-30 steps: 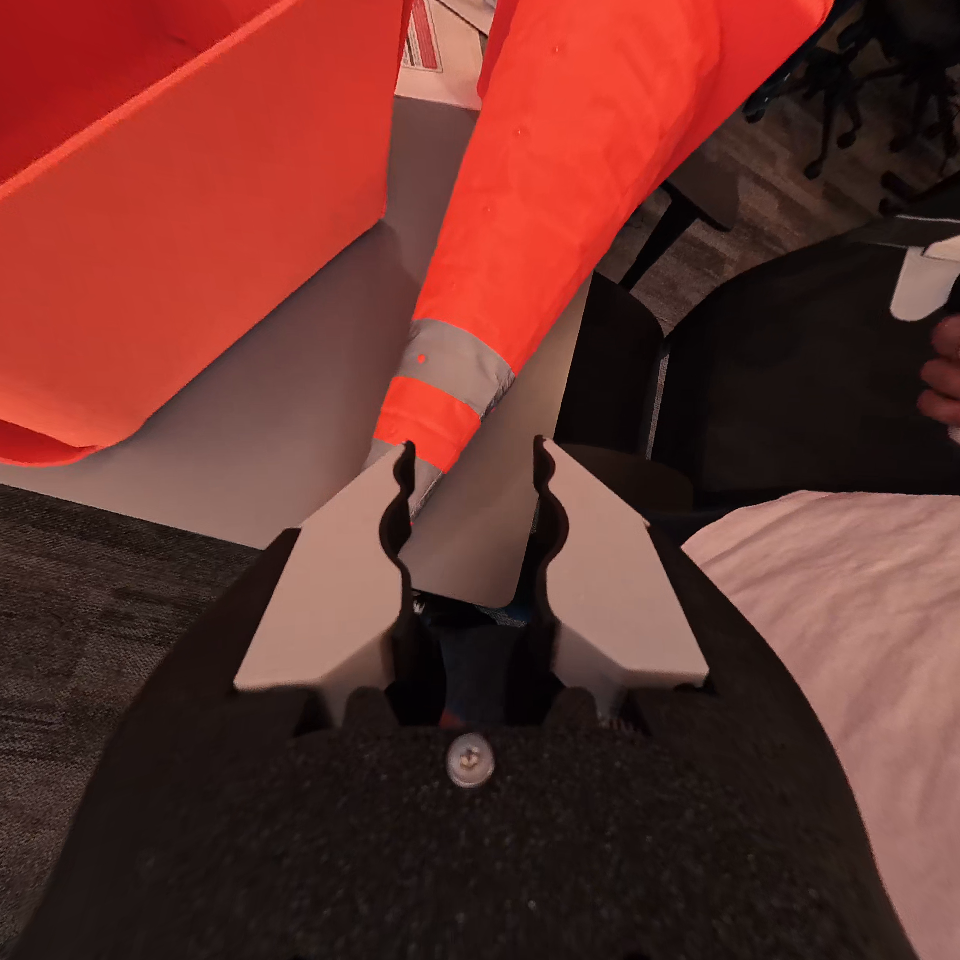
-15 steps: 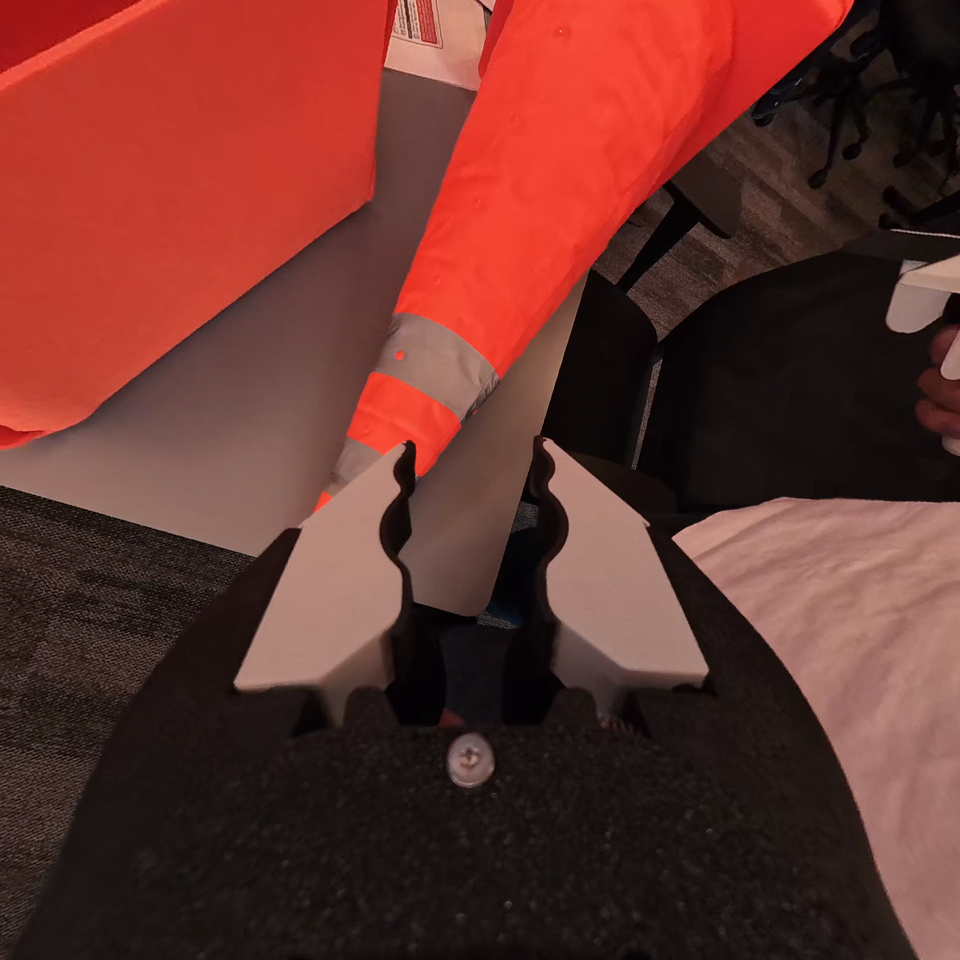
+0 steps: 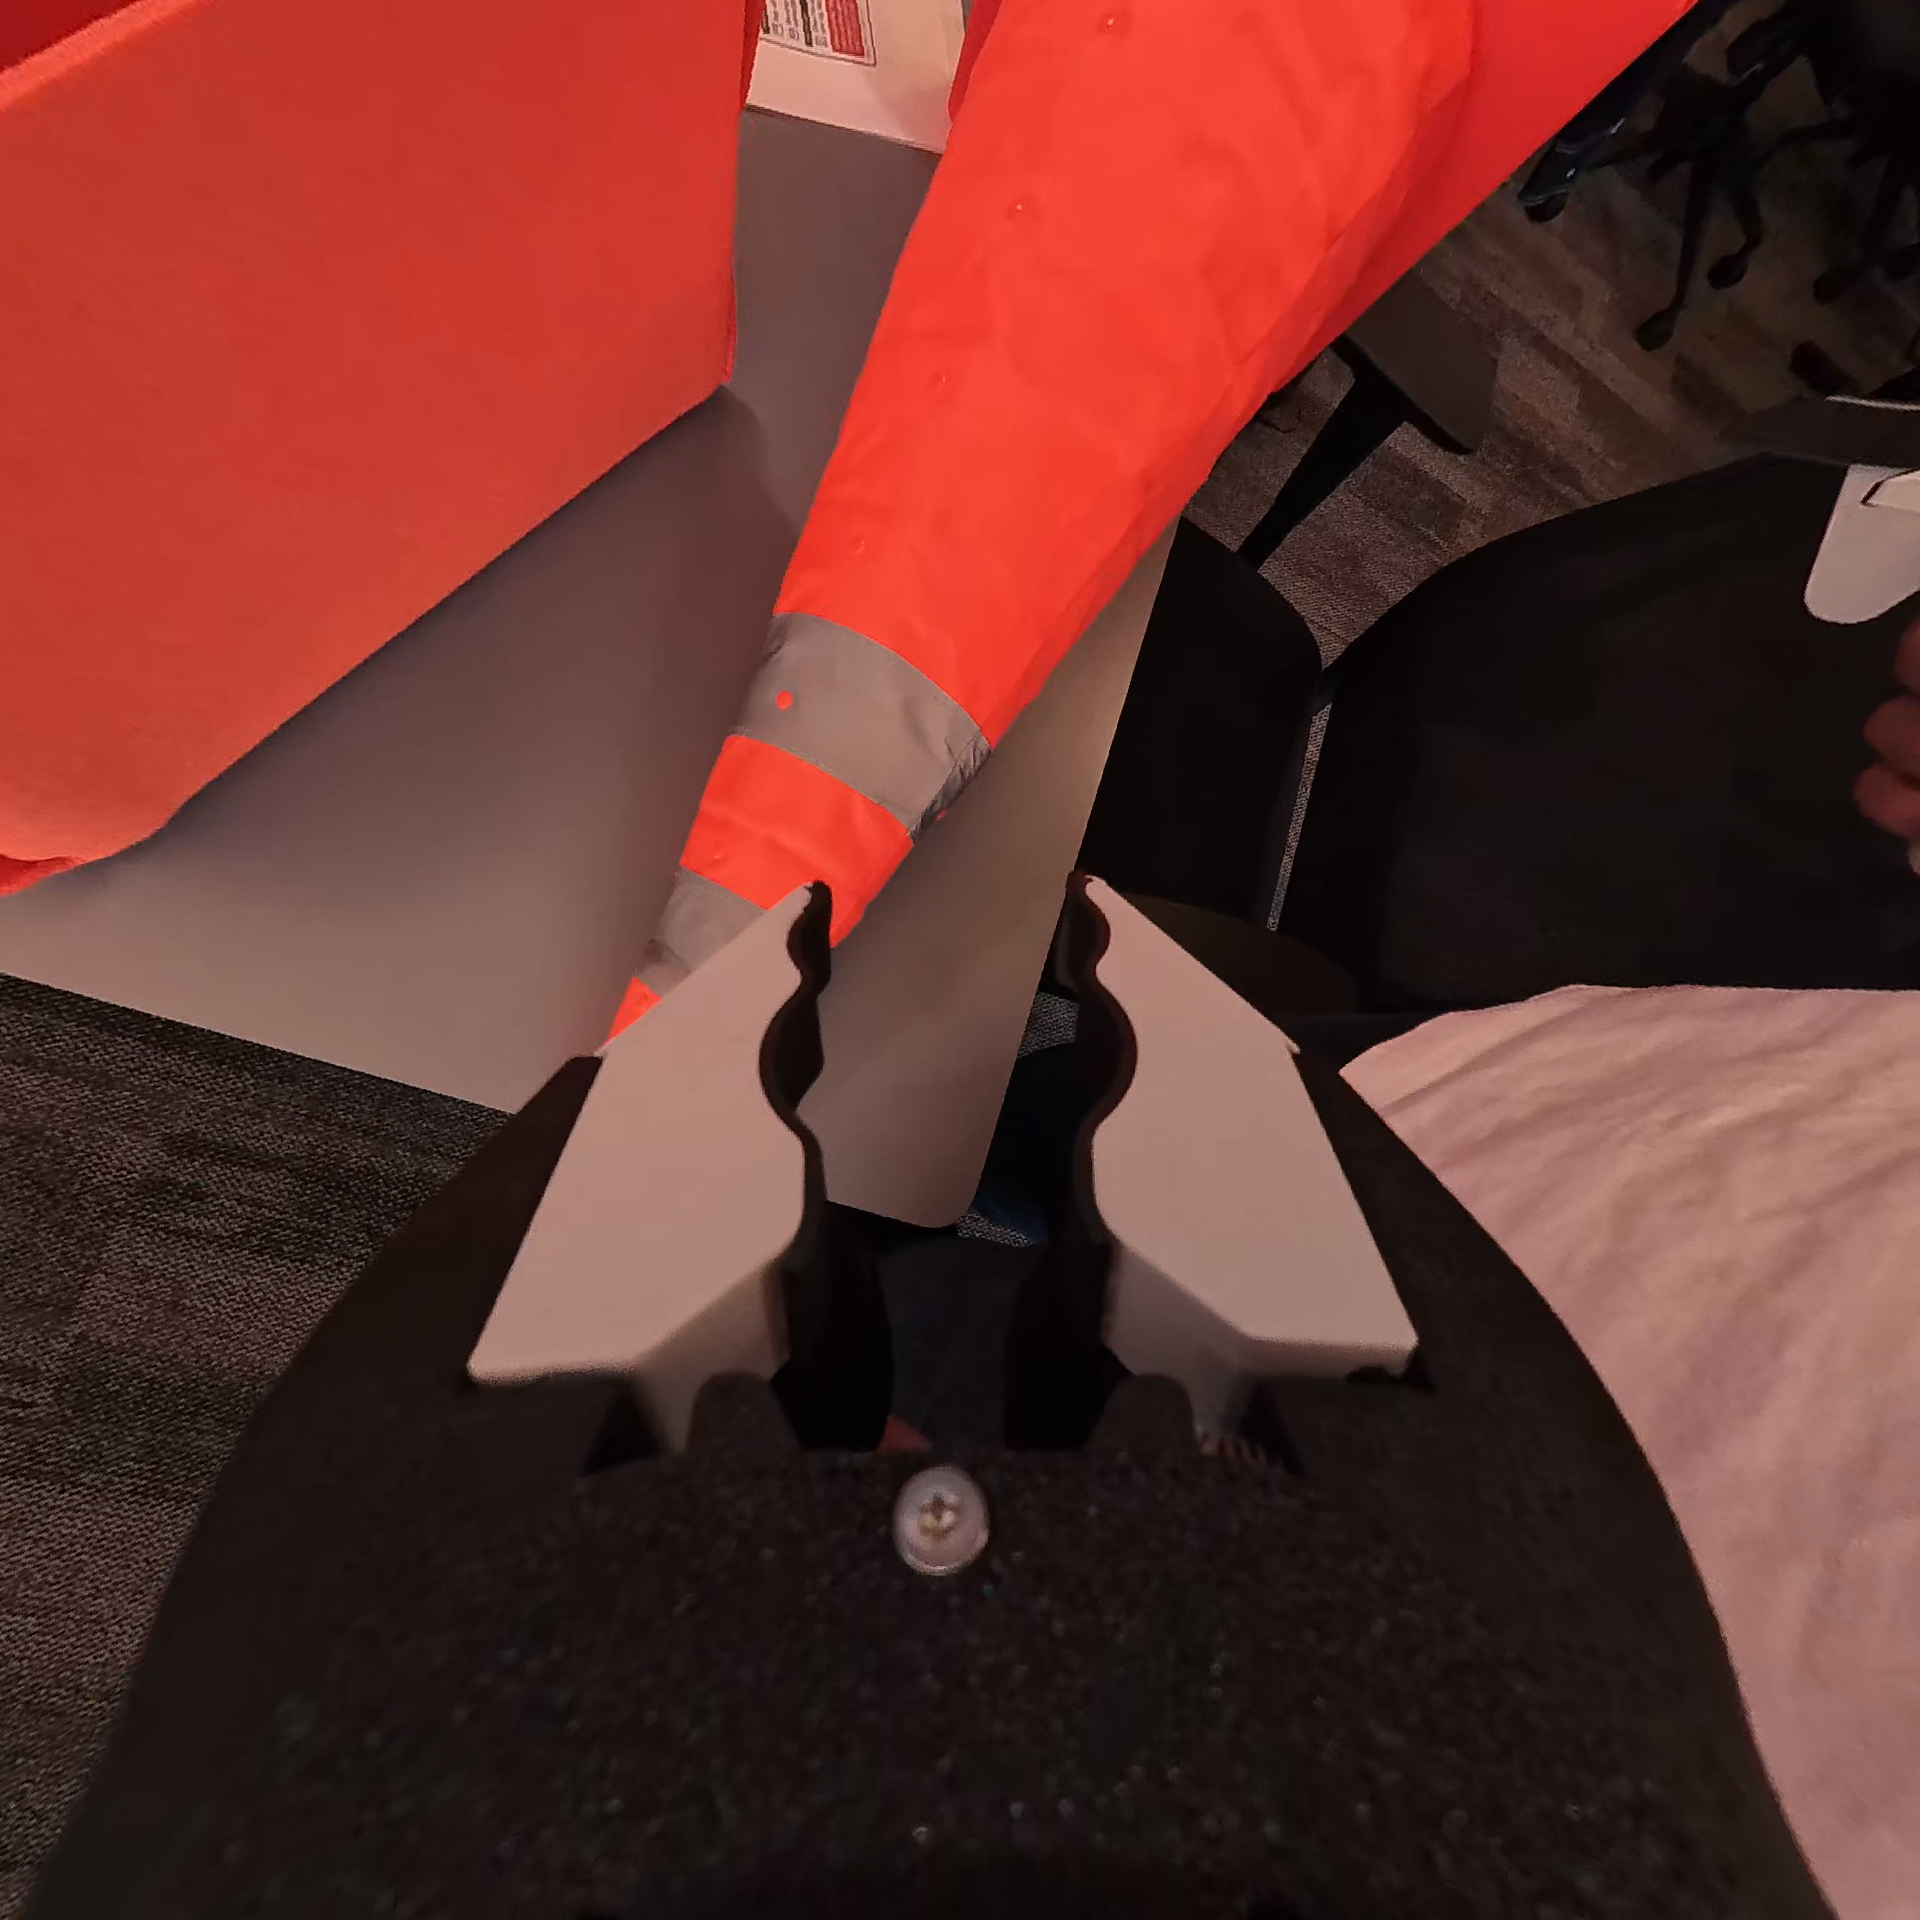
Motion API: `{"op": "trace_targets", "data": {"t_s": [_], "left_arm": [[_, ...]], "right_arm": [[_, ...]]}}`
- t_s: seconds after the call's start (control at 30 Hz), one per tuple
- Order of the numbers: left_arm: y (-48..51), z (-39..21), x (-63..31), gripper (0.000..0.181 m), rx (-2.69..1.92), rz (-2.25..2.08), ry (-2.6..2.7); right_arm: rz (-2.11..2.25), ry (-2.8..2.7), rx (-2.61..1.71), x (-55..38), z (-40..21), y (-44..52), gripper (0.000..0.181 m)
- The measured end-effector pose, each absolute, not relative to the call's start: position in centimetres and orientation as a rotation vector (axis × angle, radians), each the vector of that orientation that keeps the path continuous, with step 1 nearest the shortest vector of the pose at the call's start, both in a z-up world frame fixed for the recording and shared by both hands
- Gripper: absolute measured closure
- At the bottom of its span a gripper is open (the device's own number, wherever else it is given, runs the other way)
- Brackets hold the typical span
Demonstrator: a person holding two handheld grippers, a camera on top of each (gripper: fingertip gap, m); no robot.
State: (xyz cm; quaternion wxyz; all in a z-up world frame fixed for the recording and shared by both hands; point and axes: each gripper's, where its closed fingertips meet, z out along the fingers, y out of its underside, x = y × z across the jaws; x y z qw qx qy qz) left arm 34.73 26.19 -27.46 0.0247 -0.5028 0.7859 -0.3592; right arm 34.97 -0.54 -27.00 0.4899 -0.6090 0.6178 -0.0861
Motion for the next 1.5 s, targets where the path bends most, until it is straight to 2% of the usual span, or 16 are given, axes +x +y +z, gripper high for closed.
{"op": "trace_targets", "data": {"t_s": [0.6,0.8,1.27,1.5], "left_arm": [[25.7,-27.8,35.1,0.134,-1.541,-1.093,2.454],[25.7,-27.9,35.4,0.134,-1.526,-1.081,2.472],[26.1,-28.3,35.6,0.134,-1.540,-1.078,2.472],[27.3,-28.0,36.3,0.134,-1.542,-1.069,2.424]], "right_arm": [[-0.191,1.512,-1.465,35.3,-27.1,-1.0,0.053],[-0.159,1.507,-1.447,35.6,-27.0,-0.6,0.042],[-0.050,1.539,-1.308,36.5,-27.8,0.0,0.036],[-0.167,1.515,-1.534,37.3,-28.6,-0.2,0.041]]}}
